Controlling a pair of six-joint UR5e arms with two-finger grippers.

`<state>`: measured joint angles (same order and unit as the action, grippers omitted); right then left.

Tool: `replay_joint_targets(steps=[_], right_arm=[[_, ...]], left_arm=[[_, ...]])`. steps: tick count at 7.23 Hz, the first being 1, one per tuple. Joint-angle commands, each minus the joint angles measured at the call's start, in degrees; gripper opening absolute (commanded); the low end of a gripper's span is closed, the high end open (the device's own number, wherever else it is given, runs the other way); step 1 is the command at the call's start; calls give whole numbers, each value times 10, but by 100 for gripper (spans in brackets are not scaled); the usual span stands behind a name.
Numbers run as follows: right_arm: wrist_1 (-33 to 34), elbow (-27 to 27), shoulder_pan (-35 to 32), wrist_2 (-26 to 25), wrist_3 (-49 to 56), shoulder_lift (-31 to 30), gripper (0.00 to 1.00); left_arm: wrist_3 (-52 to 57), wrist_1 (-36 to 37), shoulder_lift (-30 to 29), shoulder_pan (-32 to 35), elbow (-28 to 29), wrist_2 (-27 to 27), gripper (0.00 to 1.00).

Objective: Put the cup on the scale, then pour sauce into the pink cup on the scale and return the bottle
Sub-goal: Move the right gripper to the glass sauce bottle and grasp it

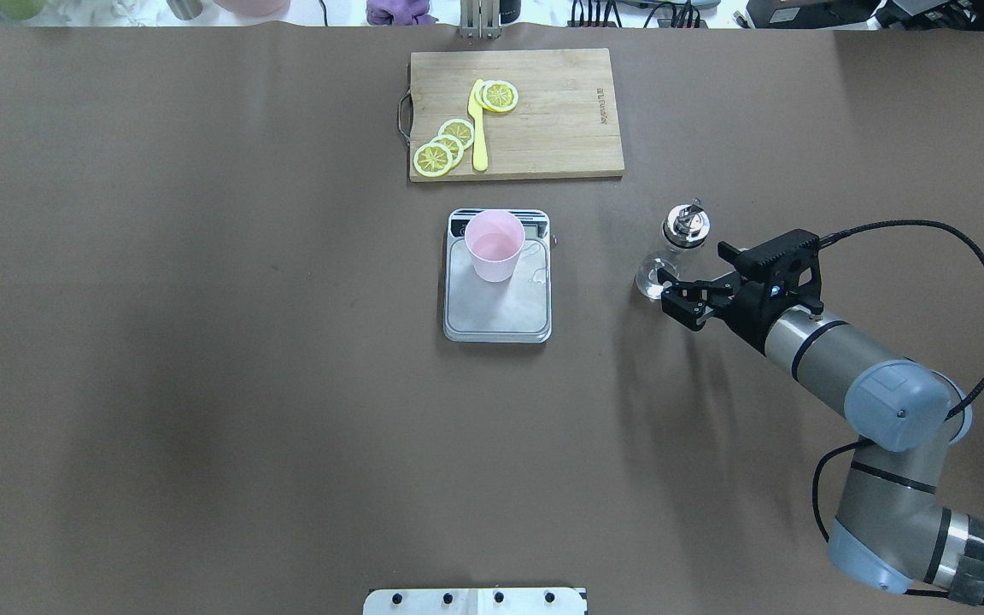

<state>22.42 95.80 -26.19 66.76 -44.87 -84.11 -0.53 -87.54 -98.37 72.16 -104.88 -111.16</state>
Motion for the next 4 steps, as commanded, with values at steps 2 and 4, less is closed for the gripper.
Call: replay_joint_targets(steps=[2, 4], right_arm=[[1, -24, -7, -1, 1, 26, 100], [0, -47, -21, 1, 15, 48, 100]], left_arm=[[0, 1, -2, -1, 1, 2, 99], [0, 3, -8, -1, 5, 2, 99]])
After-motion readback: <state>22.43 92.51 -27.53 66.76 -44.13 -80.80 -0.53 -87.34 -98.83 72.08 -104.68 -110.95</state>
